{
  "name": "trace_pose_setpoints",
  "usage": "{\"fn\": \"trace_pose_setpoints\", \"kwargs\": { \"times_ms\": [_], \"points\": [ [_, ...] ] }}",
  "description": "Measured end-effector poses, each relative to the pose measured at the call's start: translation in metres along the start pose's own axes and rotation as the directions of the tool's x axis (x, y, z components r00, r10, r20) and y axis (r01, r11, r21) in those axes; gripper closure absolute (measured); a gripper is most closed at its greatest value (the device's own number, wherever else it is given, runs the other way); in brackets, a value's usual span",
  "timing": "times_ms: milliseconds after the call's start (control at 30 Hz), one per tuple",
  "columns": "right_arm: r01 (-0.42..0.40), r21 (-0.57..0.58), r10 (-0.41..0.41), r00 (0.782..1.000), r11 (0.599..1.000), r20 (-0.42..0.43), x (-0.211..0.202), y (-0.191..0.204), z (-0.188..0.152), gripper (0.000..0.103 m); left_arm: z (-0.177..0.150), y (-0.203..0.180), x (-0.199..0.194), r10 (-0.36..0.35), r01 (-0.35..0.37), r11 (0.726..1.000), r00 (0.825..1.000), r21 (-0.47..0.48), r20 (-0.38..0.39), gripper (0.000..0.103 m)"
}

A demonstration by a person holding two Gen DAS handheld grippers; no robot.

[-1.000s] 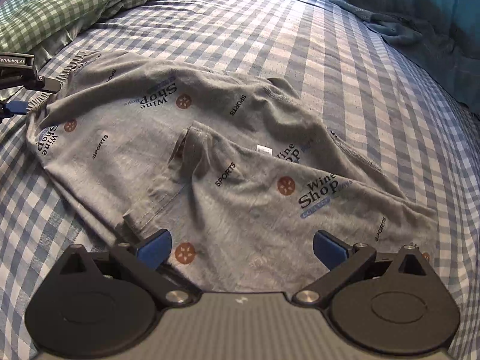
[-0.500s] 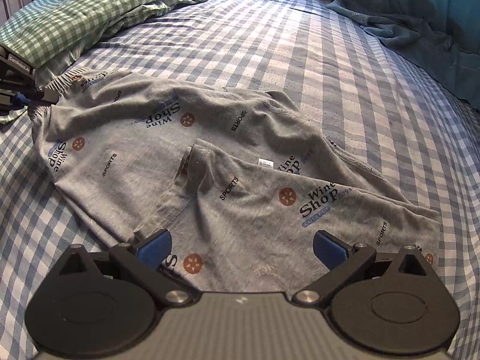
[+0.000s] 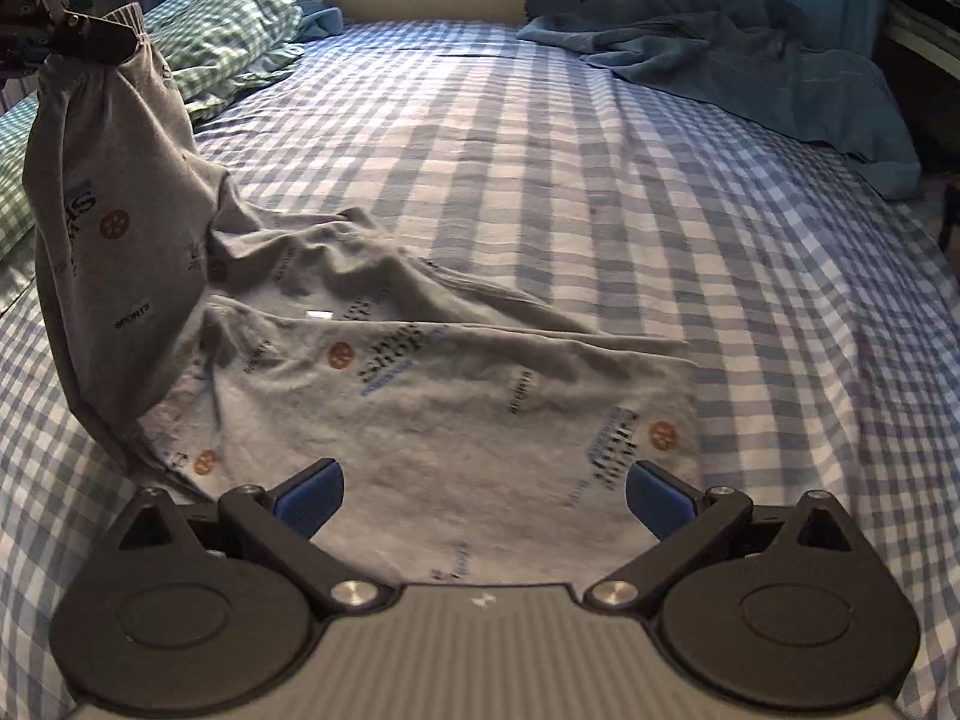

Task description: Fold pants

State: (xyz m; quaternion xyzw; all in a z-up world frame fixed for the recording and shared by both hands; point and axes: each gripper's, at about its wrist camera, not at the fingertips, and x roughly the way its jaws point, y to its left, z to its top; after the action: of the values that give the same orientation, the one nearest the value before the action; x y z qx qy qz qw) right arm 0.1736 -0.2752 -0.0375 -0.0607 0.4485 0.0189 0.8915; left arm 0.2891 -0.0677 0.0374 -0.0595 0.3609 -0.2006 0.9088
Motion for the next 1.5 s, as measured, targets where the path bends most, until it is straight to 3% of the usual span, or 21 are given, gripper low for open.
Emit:
{"fn": "trace_pose_setpoints", "kwargs": {
  "times_ms": [133, 267, 433, 600, 700, 867, 967, 1033, 1133, 1200, 1367, 1467, 1500],
  "points": [
    [0.064, 0.043, -0.064, 0.998, 0.997, -0.002, -0.010, -0.055, -0.021, 0.000, -0.016, -0.067, 0.034, -0.089, 0.096, 0.993, 0.992, 0.074, -0.085, 0.095],
    [0.131, 0.081, -0.129, 0.991, 0.988, -0.032, -0.015, -0.107, -0.042, 0.000, -0.044, -0.122, 0.079, -0.128, 0.150, 0.981, 0.977, 0.125, -0.172, 0.095],
    [0.182, 0.122, -0.174, 0.982, 0.976, -0.073, -0.020, -0.156, -0.064, 0.000, -0.086, -0.163, 0.129, -0.093, 0.147, 0.975, 0.952, 0.168, -0.293, 0.095],
    [0.184, 0.136, -0.172, 0.980, 0.973, -0.099, -0.017, -0.181, -0.074, 0.000, -0.113, -0.181, 0.153, -0.042, 0.121, 0.971, 0.937, 0.208, -0.346, 0.090],
    [0.163, 0.133, -0.150, 0.984, 0.978, -0.101, -0.010, -0.183, -0.071, 0.000, -0.115, -0.172, 0.157, -0.072, 0.134, 0.982, 0.921, 0.135, -0.384, 0.079],
    [0.091, 0.103, -0.085, 0.994, 0.990, -0.065, 0.003, -0.173, -0.046, 0.000, -0.111, -0.143, 0.127, -0.058, 0.074, 0.996, 0.945, 0.038, -0.321, 0.029],
    [0.028, 0.096, -0.024, 0.999, 0.995, -0.044, 0.012, -0.161, -0.027, 0.000, -0.108, -0.113, 0.104, 0.026, -0.031, 0.999, 0.961, -0.015, -0.277, 0.009],
    [-0.025, 0.115, 0.030, 0.999, 0.993, -0.037, 0.018, -0.151, -0.014, 0.000, -0.109, -0.089, 0.094, 0.107, -0.126, 0.990, 0.960, -0.057, -0.260, 0.001],
    [-0.110, 0.161, 0.118, 0.992, 0.981, -0.041, 0.028, -0.133, 0.003, 0.000, -0.112, -0.050, 0.085, 0.237, -0.278, 0.953, 0.932, -0.122, -0.275, 0.001],
    [-0.142, 0.178, 0.157, 0.985, 0.974, -0.069, 0.035, -0.118, 0.012, 0.000, -0.114, -0.025, 0.082, 0.284, -0.344, 0.922, 0.912, -0.177, -0.295, 0.001],
    [-0.061, 0.147, 0.092, 0.972, 0.987, -0.218, 0.057, -0.093, 0.015, 0.000, -0.129, 0.019, 0.092, 0.302, -0.405, 0.887, 0.871, -0.221, -0.388, 0.001],
    [-0.007, 0.130, 0.041, 0.965, 0.991, -0.258, 0.056, -0.093, 0.000, 0.000, -0.147, 0.032, 0.102, 0.283, -0.426, 0.882, 0.822, -0.203, -0.494, 0.001],
    [0.005, 0.123, 0.027, 0.965, 0.992, -0.262, 0.055, -0.095, -0.007, 0.000, -0.151, 0.036, 0.100, 0.269, -0.415, 0.885, 0.826, -0.211, -0.495, 0.001]
  ]
}}
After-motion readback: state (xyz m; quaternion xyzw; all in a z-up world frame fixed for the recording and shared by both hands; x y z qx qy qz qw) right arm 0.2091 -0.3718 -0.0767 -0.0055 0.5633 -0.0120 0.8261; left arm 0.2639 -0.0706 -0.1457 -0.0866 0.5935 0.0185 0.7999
